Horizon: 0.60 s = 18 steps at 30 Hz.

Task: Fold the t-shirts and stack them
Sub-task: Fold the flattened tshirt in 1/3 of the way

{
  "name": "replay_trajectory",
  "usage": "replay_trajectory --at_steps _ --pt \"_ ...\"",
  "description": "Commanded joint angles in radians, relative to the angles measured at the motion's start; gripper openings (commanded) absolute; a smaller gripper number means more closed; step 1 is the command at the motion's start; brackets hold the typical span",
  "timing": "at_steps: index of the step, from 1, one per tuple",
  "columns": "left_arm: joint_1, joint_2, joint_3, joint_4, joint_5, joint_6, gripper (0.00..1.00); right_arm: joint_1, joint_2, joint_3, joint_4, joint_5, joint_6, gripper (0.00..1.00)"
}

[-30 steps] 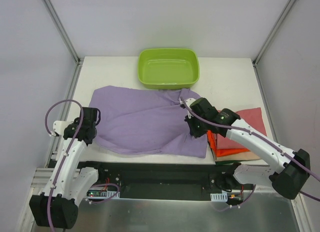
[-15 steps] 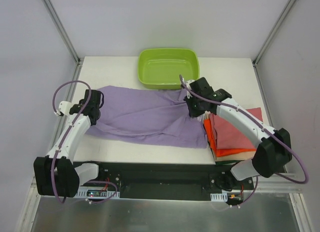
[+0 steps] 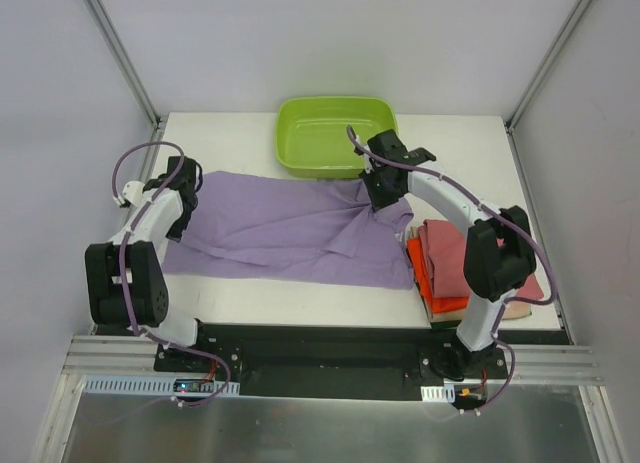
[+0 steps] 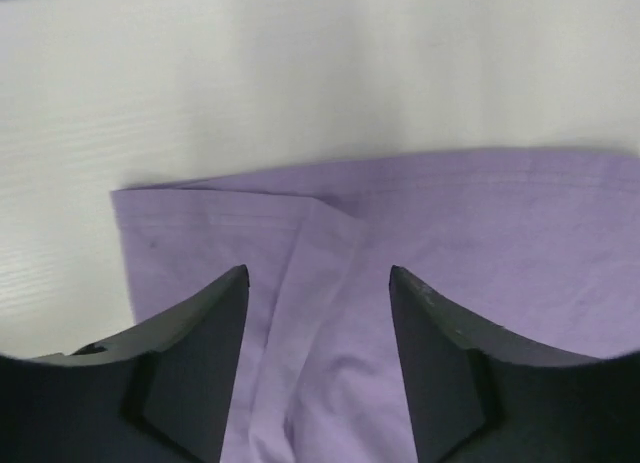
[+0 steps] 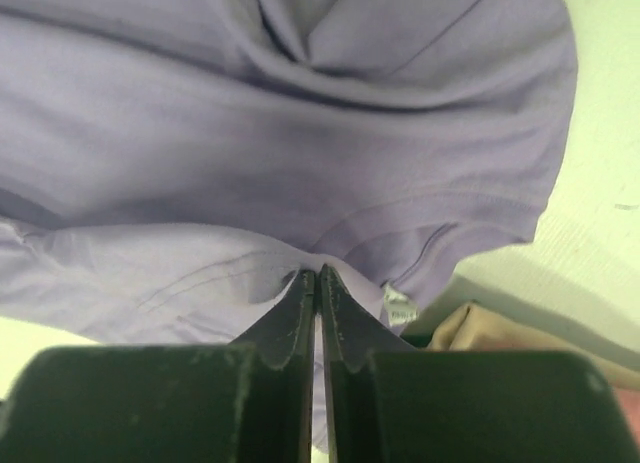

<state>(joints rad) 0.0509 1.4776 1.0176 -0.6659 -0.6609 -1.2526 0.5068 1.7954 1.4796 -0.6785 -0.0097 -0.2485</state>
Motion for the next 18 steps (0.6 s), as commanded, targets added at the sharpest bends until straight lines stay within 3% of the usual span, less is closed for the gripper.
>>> replay_trajectory --at_steps 1,4,6,8,11,13,15,18 --pt "0.020 0.078 0.099 0.002 0.049 0.113 0.71 -0.019 0.093 0.129 0.033 0.077 -0.012 0.08" --pt "0.053 0.075 0.136 -0.004 0.099 0.157 0.87 -0.019 0.162 0.231 -0.027 0.177 0.018 0.26" --pt "0.066 0.029 0.130 -0.003 0.119 0.177 0.98 -0.021 0.147 0.220 -0.024 0.226 0.043 0.54" --pt "0.067 -0.032 0.107 -0.003 0.124 0.202 0.99 -0.019 0.092 0.167 -0.004 0.231 0.055 0.72" --pt "0.067 -0.130 0.069 -0.001 0.164 0.252 0.99 -0.010 -0.043 0.003 0.071 0.173 0.086 0.82" --pt "0.064 -0.175 0.043 0.011 0.231 0.306 0.99 -0.002 -0.140 -0.133 0.160 0.047 0.126 0.88" --pt "0.066 -0.212 -0.011 0.067 0.358 0.390 0.99 0.002 -0.212 -0.273 0.281 -0.140 0.188 0.96" --pt "0.066 -0.252 -0.141 0.213 0.597 0.495 0.99 0.031 -0.254 -0.419 0.427 -0.312 0.311 0.96"
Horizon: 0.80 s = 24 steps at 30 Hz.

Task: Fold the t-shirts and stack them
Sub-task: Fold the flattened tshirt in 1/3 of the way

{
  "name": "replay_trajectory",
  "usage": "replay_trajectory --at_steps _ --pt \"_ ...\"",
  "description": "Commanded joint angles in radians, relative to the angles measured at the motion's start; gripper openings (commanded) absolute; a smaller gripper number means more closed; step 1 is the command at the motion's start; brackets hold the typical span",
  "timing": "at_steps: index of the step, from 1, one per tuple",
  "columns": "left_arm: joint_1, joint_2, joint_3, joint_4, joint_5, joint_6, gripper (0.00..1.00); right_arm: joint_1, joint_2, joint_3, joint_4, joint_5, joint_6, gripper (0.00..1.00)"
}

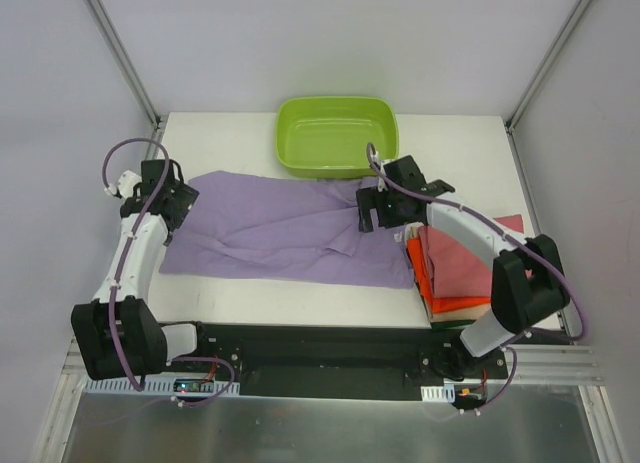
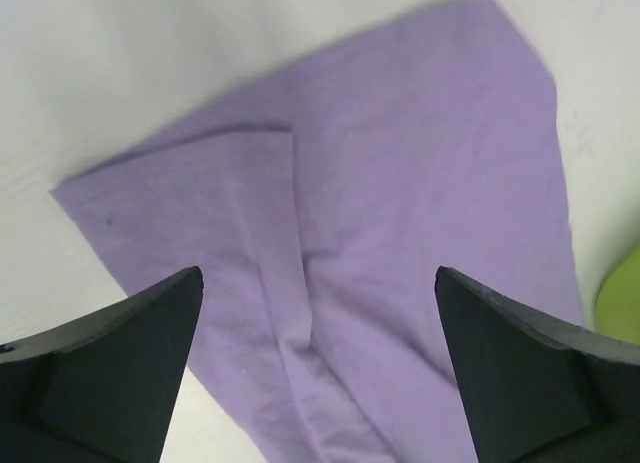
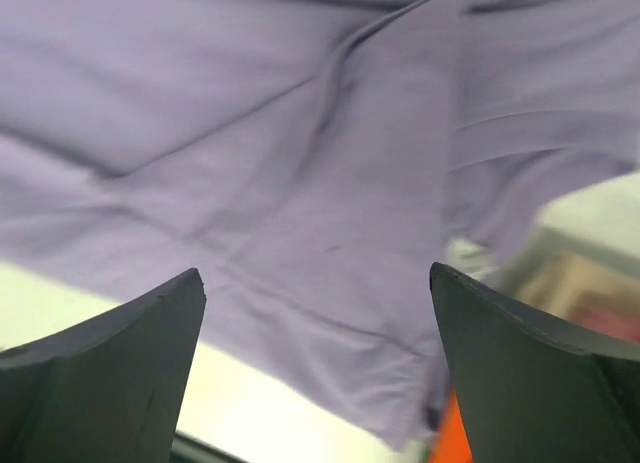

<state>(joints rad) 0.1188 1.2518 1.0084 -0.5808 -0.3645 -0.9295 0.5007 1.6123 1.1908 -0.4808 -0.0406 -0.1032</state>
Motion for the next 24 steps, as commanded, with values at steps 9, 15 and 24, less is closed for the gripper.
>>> replay_trajectory --at_steps 9,15,24 --pt "-0.001 0.038 -0.278 0.282 0.432 0.207 0.99 0.128 0.083 -0.142 0.370 -0.351 0.301 0.96" --pt "-0.001 0.051 -0.304 0.279 0.337 0.198 0.99 0.136 0.143 -0.071 0.335 -0.309 0.304 0.96" --pt "-0.001 0.017 -0.332 0.263 0.254 0.198 0.99 0.139 0.087 -0.141 0.318 -0.265 0.296 0.96"
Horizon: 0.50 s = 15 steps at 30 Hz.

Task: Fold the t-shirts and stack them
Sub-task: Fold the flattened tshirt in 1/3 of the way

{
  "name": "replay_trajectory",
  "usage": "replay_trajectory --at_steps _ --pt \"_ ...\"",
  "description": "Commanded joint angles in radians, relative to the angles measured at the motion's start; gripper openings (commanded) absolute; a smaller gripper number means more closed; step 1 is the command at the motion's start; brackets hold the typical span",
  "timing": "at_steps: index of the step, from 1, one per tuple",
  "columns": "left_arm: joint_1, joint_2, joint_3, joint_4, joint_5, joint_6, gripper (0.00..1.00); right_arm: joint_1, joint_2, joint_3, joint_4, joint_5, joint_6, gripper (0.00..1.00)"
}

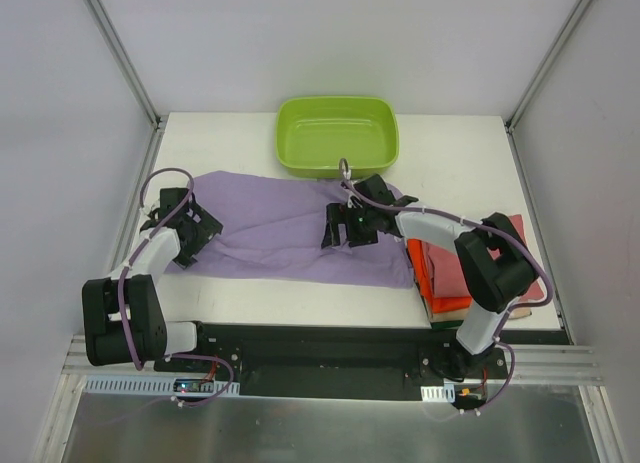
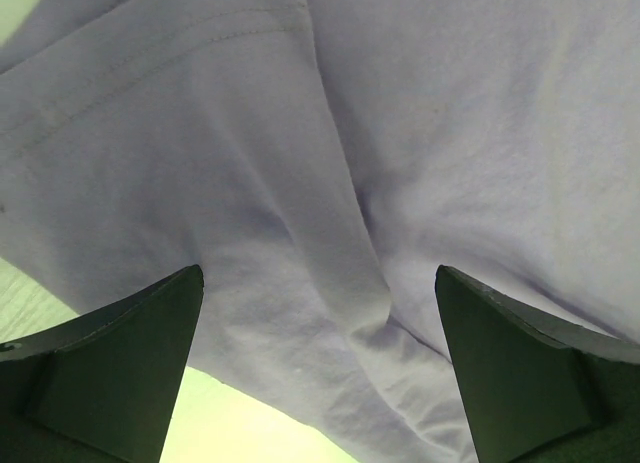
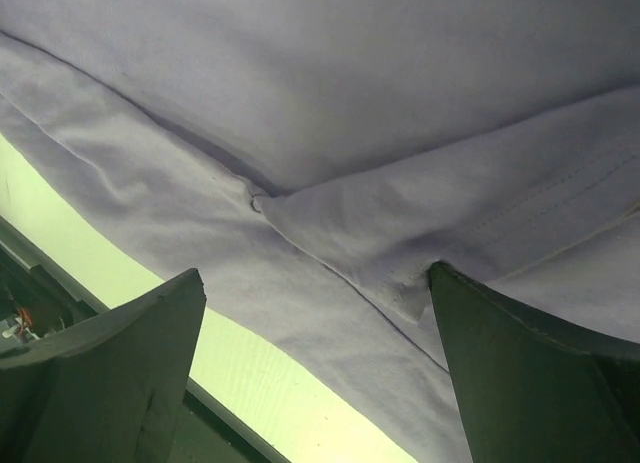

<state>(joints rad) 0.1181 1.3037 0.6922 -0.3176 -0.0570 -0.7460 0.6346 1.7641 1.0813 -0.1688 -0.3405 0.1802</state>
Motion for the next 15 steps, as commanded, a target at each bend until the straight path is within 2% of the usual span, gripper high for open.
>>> replay_trajectory --at_steps 1,9,15 --pt "-0.001 -0.037 -0.022 0.000 -0.055 0.011 0.99 0.007 -0.075 -0.046 0.006 0.035 0.018 0.96" --pt "-0.001 -0.030 -0.028 0.002 -0.043 0.010 0.99 0.025 -0.031 -0.043 0.049 0.008 0.033 0.96" --pt "0.002 -0.037 -0.034 0.000 -0.061 0.007 0.99 0.030 0.089 0.165 0.077 0.018 -0.008 0.96"
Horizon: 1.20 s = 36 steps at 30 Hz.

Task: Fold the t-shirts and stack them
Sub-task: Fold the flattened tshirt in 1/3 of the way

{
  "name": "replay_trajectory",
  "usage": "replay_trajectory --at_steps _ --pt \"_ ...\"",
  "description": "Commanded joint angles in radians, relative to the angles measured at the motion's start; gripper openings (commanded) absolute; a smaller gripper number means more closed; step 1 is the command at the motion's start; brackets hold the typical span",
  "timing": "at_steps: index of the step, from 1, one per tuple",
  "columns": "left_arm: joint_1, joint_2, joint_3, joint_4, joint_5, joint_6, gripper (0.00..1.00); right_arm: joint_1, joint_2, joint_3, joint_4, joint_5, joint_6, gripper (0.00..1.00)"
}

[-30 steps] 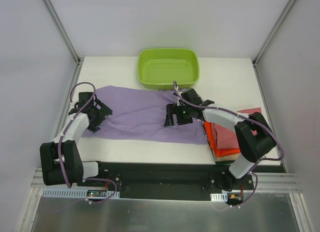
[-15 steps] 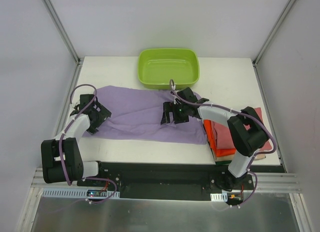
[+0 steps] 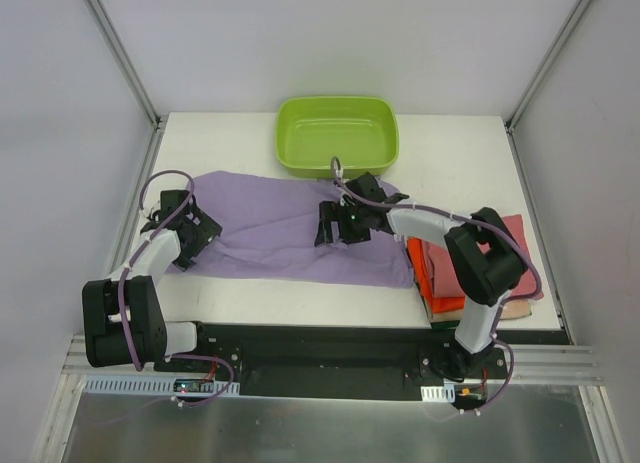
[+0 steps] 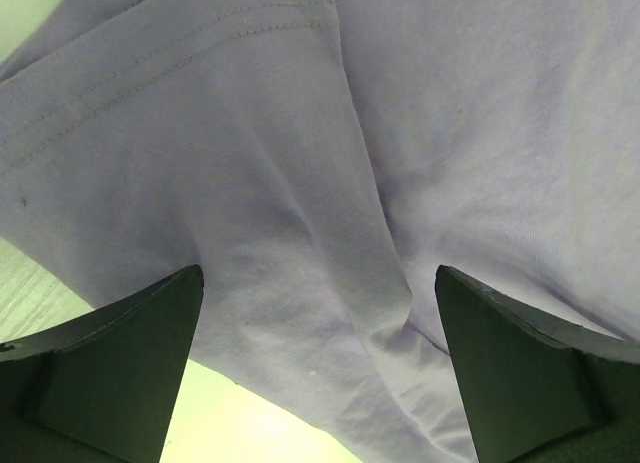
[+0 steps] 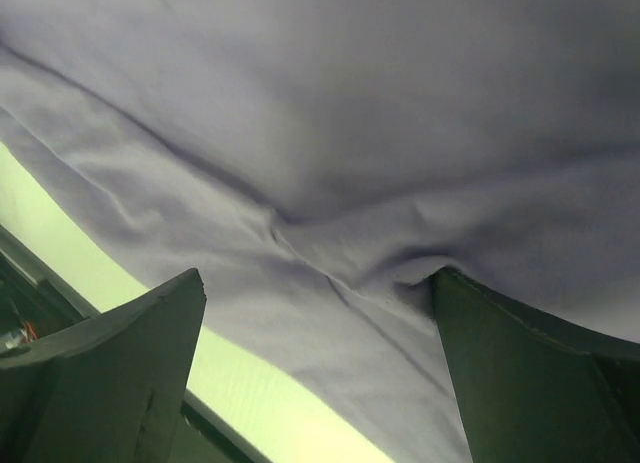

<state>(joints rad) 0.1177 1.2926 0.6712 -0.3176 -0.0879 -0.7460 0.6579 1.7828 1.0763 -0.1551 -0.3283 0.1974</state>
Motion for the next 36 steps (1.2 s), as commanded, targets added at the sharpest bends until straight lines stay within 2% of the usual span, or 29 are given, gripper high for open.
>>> replay_trajectory --at_steps 1,7,10,13,17,24,27,31,36 --pt "0.000 -0.027 -0.015 0.000 -0.035 0.008 0.99 0.006 0.093 0.227 0.063 0.020 -0.032 0.96" --pt "0.000 -0.035 -0.019 0.000 -0.052 0.007 0.99 0.009 0.271 0.535 0.042 0.011 -0.039 0.96" --pt "0.000 -0.038 -0.021 0.000 -0.059 0.007 0.99 0.008 0.265 0.585 -0.023 0.037 -0.076 0.96" --pt "0.000 -0.044 -0.025 -0.001 -0.064 0.004 0.99 0.009 0.150 0.483 -0.064 0.125 -0.153 0.96" --pt "-0.001 -0.038 -0.024 0.000 -0.064 -0.003 0.99 0.008 -0.069 0.234 -0.121 0.235 -0.190 0.96" --pt "0.014 -0.021 -0.019 -0.026 -0.085 -0.021 0.99 0.023 -0.315 -0.197 -0.104 0.144 -0.076 0.96" --pt "0.026 -0.009 -0.024 -0.069 -0.116 -0.032 0.99 0.026 -0.358 -0.291 -0.081 0.158 -0.050 0.96" --pt "0.063 -0.019 -0.038 -0.144 -0.144 -0.053 0.99 0.025 -0.362 -0.332 -0.127 0.230 -0.041 0.96" --pt "0.105 -0.108 -0.079 -0.205 -0.193 -0.073 0.99 0.028 -0.376 -0.409 -0.120 0.157 -0.015 0.96"
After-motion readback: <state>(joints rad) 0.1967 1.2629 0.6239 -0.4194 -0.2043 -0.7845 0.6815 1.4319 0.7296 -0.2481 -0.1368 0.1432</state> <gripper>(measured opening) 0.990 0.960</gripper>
